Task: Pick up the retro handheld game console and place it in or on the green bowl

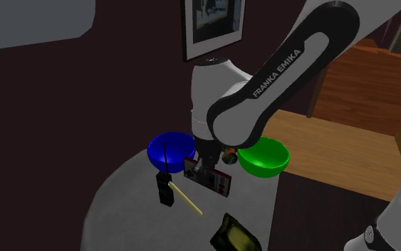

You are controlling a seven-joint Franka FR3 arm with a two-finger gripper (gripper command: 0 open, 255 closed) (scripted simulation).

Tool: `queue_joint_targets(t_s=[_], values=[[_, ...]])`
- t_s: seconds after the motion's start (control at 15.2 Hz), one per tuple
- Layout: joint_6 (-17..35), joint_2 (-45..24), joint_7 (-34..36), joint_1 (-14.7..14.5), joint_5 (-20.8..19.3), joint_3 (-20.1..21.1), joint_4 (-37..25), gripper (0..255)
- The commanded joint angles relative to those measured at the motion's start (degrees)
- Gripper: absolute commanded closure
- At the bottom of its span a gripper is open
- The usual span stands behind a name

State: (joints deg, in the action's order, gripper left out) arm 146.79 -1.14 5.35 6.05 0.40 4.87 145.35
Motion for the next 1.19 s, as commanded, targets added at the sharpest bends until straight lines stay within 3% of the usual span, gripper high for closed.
queue_joint_targets(t_s=[0.0,1.12], values=[[-1.8,1.6,-0.2,0.0,0.2,0.0,-0.3,255],[-15.8,11.5,-0.9,-0.1,1.1,-0.2,-4.3,255]])
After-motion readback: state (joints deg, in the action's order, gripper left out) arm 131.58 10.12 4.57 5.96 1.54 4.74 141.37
